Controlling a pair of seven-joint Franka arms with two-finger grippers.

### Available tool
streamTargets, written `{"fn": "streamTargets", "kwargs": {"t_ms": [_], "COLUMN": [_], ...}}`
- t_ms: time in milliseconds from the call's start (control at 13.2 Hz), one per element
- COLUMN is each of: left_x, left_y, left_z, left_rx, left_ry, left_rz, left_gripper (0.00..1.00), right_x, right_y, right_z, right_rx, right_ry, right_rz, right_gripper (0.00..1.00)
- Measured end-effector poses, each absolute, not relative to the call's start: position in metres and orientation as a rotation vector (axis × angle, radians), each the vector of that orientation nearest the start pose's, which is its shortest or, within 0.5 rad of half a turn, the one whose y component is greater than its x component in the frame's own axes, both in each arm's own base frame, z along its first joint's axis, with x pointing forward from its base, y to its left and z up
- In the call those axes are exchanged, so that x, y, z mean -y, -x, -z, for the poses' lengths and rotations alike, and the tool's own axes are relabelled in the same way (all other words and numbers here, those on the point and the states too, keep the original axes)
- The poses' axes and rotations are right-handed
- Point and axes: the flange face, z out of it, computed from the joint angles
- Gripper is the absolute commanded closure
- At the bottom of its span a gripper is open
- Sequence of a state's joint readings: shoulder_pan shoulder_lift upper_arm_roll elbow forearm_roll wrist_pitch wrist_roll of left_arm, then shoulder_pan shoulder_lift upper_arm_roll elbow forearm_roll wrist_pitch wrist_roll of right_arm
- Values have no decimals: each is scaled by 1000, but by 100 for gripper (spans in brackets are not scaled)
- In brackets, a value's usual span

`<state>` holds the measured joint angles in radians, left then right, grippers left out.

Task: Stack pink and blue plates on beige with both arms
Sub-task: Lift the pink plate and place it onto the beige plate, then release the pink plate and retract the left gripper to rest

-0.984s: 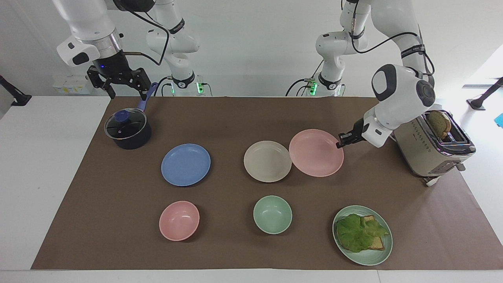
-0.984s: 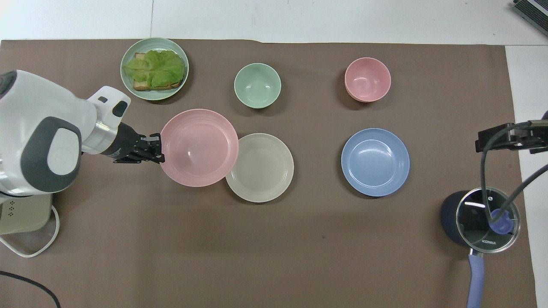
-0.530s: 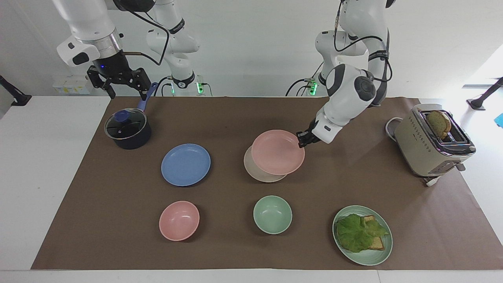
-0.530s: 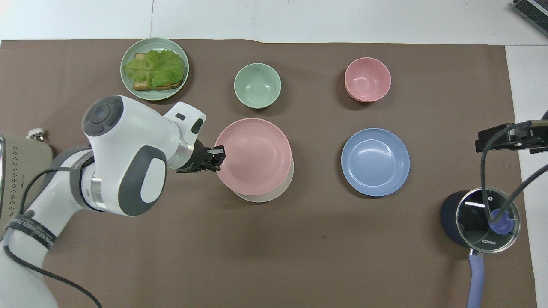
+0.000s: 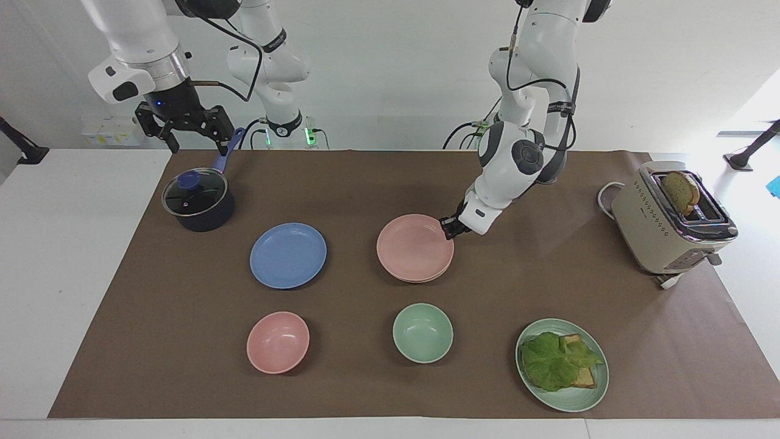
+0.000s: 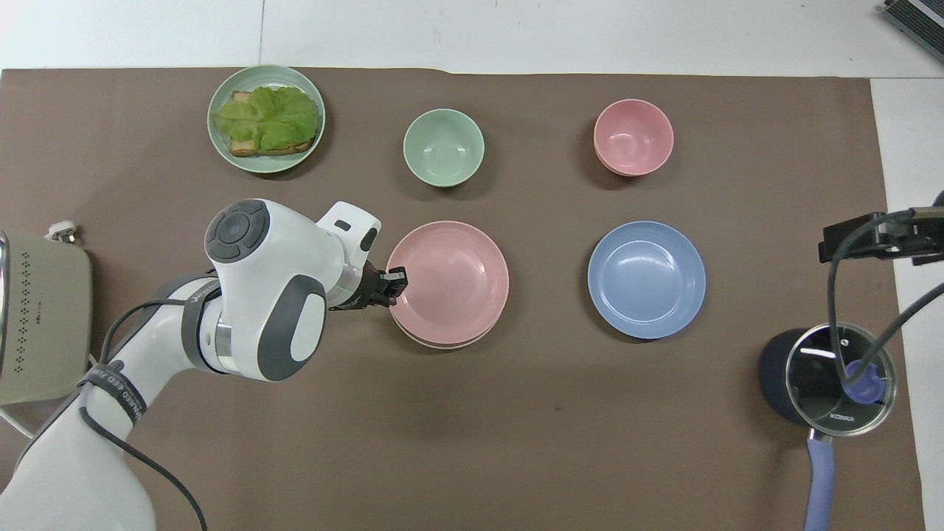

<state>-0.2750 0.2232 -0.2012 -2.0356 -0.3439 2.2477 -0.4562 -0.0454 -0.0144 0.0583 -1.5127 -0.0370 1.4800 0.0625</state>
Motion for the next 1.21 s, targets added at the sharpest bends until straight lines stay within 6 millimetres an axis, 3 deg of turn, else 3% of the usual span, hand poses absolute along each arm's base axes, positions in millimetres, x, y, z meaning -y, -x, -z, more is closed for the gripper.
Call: {"fn": "streamTargets", "kwargs": {"t_ms": [76,151,454,605,832,1059,1211], "left_x": [275,275,273,256,187,105,57], "left_y": [-518,-518,-520,-533,-571,-602,-609], "left_z": [-338,-338,-340,-348,-387,-456,-500], "left_rx": [345,345,337,317,271,125,65], "left_ry": [3385,3385,3383,3354,3272,3272,3254], "left_rz": [-260,-261,-244,-165,-82,-33,-13], "left_gripper": [27,0,0,0,0,0,0], "right_x": [-3,-3,-3,-3,-3,-3,-3], "right_y": [-541,-541,-541,-541,-541,-541,-541], "right_z": [-652,-652,-652,-650,-650,-650,-650], "right_rx": [-84,-84,-84,-84,-84,-84,-84], "right_ry": [3179,3179,3179,3179,3179,3179,3179], "right_rz": [-27,-27,-28,-31,-32,-32,-32], "right_gripper": [0,0,0,0,0,0,0]}}
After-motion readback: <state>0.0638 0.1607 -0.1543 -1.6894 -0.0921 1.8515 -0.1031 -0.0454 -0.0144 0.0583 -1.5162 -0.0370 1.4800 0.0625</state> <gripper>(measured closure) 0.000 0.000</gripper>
